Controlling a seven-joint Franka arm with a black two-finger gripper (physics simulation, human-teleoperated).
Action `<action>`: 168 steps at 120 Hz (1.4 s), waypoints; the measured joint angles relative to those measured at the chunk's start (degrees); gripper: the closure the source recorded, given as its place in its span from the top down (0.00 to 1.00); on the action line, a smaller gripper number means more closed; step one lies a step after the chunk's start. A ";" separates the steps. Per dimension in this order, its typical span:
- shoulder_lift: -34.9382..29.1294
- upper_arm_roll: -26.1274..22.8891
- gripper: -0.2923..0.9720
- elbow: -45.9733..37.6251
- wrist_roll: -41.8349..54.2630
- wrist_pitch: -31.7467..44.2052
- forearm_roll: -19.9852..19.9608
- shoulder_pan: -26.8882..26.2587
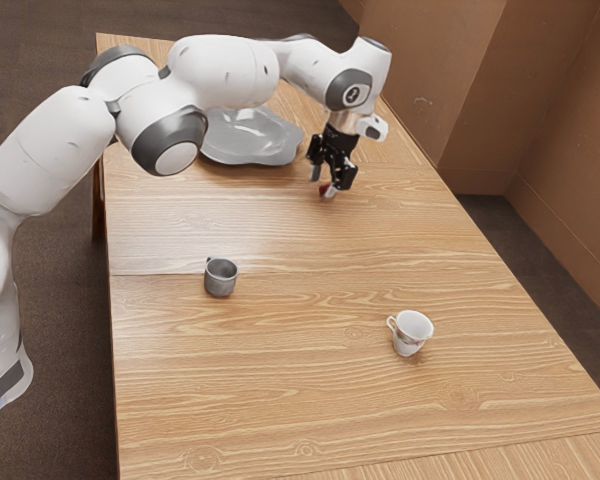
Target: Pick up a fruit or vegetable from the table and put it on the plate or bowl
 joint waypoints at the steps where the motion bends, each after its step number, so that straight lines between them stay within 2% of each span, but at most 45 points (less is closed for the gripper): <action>1: 0.01 -0.01 0.56 0.02 -0.01 0.03 0.01 0.00; 85: 1.23 0.00 0.47 0.19 -0.35 0.71 0.80 0.08; 168: 3.33 -0.02 0.46 2.84 -0.63 5.89 0.88 0.51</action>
